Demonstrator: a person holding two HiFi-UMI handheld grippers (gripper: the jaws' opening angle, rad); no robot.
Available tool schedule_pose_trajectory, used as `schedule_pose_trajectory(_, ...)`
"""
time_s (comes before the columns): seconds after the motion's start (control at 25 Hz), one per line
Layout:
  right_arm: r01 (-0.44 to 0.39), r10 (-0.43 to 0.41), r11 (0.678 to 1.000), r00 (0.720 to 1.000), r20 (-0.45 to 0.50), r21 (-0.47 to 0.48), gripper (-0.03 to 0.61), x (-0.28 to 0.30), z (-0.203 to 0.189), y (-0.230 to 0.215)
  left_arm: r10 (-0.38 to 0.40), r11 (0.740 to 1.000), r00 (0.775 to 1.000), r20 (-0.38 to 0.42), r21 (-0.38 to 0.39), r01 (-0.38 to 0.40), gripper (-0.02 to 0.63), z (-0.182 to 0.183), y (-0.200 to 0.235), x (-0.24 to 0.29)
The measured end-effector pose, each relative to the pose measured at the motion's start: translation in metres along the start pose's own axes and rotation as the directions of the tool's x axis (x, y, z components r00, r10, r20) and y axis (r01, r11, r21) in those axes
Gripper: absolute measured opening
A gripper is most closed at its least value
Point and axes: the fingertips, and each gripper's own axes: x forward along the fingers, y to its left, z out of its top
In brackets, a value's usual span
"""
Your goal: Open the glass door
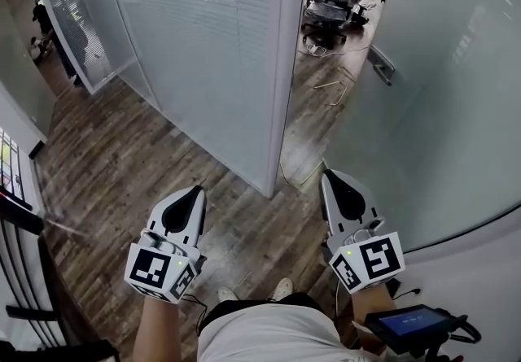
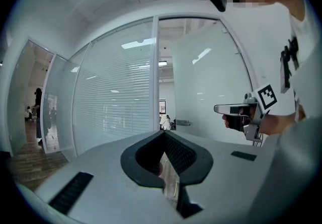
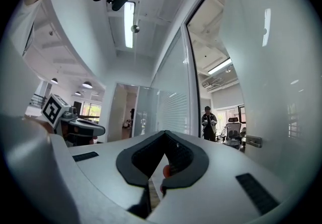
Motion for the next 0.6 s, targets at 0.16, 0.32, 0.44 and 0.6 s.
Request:
schedule_pose_trajectory(0.16,-0.007,0.007,1.0,1.0,-0.009,-0.002,0.001,0.011,0.006,0.025,0.008,1.0,1.0,0.023,-0.007,-0.008,0.0,0.007,0.024,-0.016)
schedule_pose_trajectory(0.32,-0.017,0.017,1.0,0.999,-0.032,-0.013,0.0,0.018,0.004,0.045,0.008,1.0,1.0,0.03,-0.02,-0.007,0.0,0.008,0.037,-0.025)
schedule_pose_trajectory(0.44,-0.021,0.02,1.0,0.999,-0.044,-0.017,0.0,0.022,0.002,0.052,0.0,1.0,0.999,0.032,-0.02,0.0,0.0,0.007,0.039,-0.027)
schedule_pose_trajectory(0.6,-0.018,0.017,1.0,0.999,-0.047,-0.022,0.0,0.021,-0.004,0.053,-0.003,1.0,0.999,0.035,-0.025,0.004,0.0,0.003,0.04,-0.029)
